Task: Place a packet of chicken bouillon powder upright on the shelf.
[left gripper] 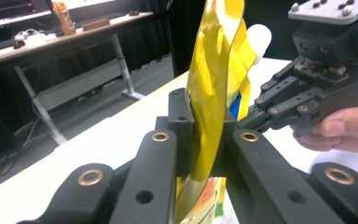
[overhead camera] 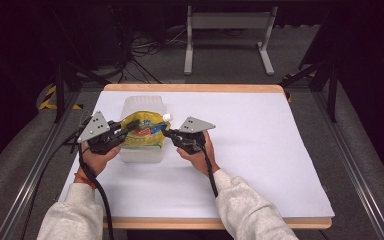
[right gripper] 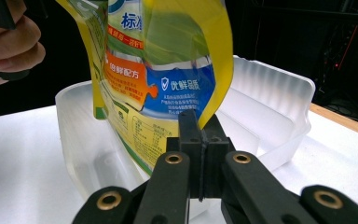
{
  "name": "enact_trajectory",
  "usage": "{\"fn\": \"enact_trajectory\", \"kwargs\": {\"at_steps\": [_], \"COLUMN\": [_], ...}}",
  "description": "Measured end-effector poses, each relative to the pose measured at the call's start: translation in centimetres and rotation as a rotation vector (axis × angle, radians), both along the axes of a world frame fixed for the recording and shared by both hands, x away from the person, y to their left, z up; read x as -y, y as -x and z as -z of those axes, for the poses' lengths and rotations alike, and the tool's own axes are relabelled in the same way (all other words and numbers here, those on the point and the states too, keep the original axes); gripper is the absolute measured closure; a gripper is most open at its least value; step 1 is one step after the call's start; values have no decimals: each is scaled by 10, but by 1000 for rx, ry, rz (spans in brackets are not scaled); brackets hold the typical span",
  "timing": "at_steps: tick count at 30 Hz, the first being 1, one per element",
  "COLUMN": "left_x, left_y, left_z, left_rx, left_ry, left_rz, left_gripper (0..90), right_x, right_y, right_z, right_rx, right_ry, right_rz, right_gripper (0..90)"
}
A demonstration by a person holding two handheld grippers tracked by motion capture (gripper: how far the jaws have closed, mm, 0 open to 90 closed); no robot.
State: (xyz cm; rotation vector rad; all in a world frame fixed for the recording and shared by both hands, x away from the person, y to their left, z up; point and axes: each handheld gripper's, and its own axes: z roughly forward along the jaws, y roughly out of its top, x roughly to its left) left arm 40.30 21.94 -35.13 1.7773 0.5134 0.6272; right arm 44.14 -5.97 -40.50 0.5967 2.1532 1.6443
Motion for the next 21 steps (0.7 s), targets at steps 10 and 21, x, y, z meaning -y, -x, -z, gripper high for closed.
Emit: {"fn": "enact_trajectory", "kwargs": {"at_steps": [10,21], "left_x": [-2,-9], "left_y": [4,18], "left_z": [11,12], "left_rx": [-14,-10], "left_ry": [-3,5], "left_rz": [-43,-110], "left_gripper": [853,654], "right_x": [-4,-2], "right_y": [1,3], "right_z": [0,-5], "right_rx": [-3,-16], "right_ry": [52,81], "right_rz": [-4,13], "right_gripper": [883,827]}}
